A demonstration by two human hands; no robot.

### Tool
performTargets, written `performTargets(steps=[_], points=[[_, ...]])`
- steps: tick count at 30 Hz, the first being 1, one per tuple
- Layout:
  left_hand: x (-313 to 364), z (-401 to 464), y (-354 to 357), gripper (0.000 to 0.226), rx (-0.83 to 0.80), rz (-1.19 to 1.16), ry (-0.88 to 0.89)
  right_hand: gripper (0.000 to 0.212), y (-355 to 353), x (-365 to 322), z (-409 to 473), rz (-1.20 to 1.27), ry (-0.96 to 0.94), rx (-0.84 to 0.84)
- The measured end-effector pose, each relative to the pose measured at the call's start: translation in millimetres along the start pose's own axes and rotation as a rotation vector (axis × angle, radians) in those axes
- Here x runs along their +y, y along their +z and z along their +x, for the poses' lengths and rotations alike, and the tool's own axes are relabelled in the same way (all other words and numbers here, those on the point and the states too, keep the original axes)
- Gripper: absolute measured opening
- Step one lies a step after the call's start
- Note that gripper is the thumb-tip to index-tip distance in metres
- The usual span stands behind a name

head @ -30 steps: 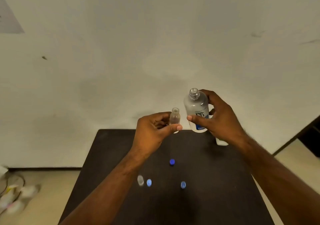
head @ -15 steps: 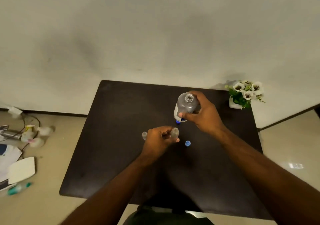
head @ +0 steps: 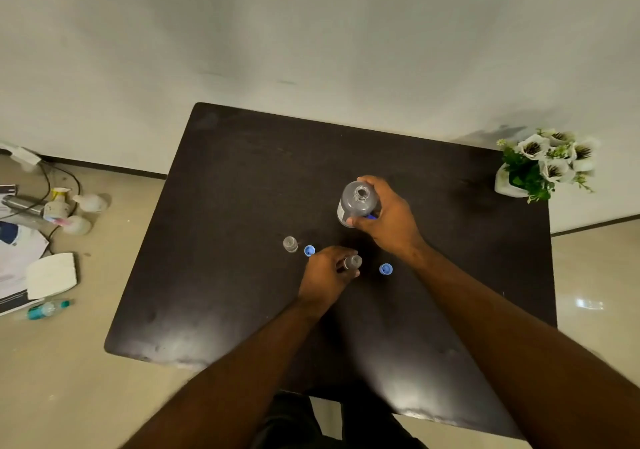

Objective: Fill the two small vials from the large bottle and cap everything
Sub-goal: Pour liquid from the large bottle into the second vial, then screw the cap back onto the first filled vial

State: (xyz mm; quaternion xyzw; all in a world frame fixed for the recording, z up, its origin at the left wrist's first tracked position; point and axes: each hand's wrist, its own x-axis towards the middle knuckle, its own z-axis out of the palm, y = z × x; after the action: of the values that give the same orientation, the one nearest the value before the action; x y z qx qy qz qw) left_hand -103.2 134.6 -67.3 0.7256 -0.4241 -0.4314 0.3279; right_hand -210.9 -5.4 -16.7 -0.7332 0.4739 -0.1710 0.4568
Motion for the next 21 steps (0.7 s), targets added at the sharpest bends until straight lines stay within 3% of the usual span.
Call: performTargets(steps=[21], points=[[-16, 17, 6, 0.043, -0.023, 0.058, 0.089, 0.083, 10, 21, 10, -0.036, 0.06, -0.067]])
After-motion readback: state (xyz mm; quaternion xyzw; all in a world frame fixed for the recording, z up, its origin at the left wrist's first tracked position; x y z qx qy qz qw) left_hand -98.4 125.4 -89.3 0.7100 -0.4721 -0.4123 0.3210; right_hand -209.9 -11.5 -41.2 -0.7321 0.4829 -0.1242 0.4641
